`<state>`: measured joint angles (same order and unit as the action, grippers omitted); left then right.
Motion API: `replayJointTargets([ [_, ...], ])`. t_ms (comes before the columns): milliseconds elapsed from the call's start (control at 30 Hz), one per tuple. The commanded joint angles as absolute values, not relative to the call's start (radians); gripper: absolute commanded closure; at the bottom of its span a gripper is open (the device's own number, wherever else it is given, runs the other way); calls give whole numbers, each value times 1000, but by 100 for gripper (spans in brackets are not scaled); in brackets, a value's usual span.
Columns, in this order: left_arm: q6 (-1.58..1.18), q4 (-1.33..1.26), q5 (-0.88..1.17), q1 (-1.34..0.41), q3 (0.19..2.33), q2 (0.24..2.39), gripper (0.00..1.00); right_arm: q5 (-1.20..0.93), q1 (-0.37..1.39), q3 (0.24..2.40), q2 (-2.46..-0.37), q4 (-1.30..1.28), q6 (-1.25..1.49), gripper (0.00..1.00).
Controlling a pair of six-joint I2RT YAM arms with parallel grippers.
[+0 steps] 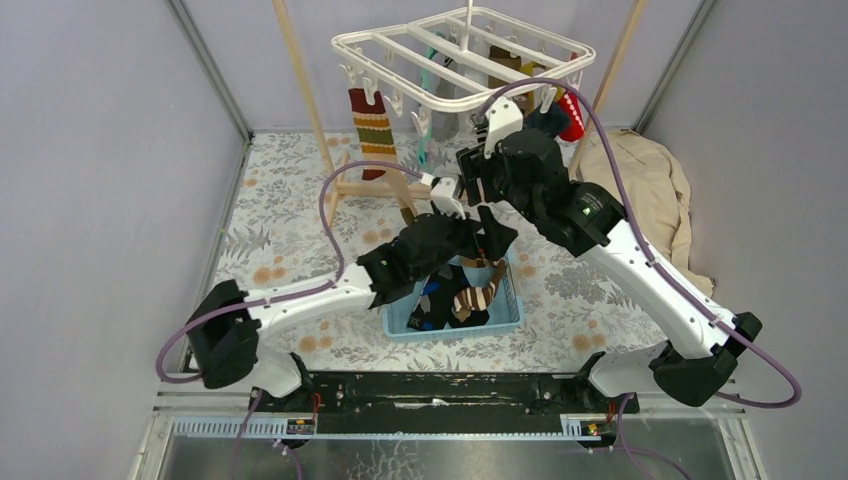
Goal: Remove the socks clipped to the hanger
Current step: Adjust the hanger on the clothesline.
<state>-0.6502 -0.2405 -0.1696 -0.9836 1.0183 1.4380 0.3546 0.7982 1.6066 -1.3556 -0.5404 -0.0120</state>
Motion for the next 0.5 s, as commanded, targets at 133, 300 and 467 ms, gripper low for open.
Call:
replayJointTargets([
  [133, -466, -801, -519, -1088, 1128, 1686, 1, 322, 731, 1618, -1271, -579, 26, 27],
  [300, -311, -947, -622, -1091, 1228, 1855, 1, 330, 717, 1629, -1196, -659, 41, 27],
  [467, -271, -1007, -636, -1054, 1192, 1854, 30, 351, 717, 1592, -1058, -725, 71, 28],
])
